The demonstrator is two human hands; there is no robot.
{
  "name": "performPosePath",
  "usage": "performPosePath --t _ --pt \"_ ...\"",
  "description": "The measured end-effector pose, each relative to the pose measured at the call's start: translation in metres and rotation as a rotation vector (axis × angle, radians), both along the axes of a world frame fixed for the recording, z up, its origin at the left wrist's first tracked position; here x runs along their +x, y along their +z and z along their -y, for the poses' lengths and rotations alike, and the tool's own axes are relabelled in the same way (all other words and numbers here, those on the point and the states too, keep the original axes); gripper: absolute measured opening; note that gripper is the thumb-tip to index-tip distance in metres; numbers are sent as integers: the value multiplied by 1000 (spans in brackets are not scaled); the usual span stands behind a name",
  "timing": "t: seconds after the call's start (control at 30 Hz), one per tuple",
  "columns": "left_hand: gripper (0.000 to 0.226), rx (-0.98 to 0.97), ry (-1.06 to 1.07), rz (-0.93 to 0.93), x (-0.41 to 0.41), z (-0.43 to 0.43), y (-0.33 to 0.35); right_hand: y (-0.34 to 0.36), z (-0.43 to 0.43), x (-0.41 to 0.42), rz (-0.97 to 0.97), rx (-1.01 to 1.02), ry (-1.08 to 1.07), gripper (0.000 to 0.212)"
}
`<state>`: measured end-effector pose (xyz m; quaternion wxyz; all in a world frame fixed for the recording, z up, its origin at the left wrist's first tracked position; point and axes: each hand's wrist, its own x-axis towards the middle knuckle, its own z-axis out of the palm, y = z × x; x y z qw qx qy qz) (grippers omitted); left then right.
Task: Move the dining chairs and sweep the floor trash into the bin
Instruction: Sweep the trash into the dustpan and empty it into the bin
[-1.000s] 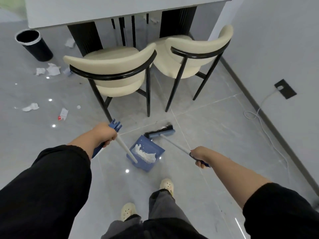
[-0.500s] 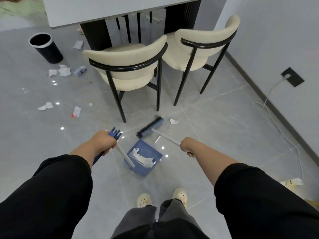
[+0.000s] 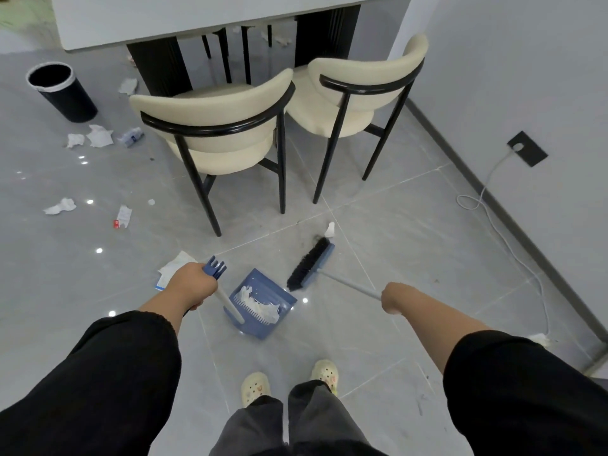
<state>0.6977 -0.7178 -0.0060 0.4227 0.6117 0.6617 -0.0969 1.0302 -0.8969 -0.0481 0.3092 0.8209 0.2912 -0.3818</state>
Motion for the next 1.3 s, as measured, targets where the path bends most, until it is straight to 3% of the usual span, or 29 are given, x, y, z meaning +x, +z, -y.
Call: performPosePath --t 0.17,0.4,0.6,0.73,0.87,0.97,1.3 --pt "20 46 -55 -24 30 6 2 26 30 9 -39 49 -51 35" --pt "16 50 -79 22 53 5 2 41 79 42 -134 274 -349 37" --pt "24 63 -98 5 71 7 -2 32 33 66 -171 416 -457 39" --pt "34 92 -232 -27 76 3 -2 10 -14 85 -170 367 -449 32" --pt "20 111 -354 -81 74 -6 6 -1 -28 87 -144 234 -496 15" --pt "18 117 -399 -105 72 -8 11 -10 -13 75 -156 119 -495 16" --pt "37 99 -454 -4 33 4 1 -4 69 -32 -253 48 -658 32"
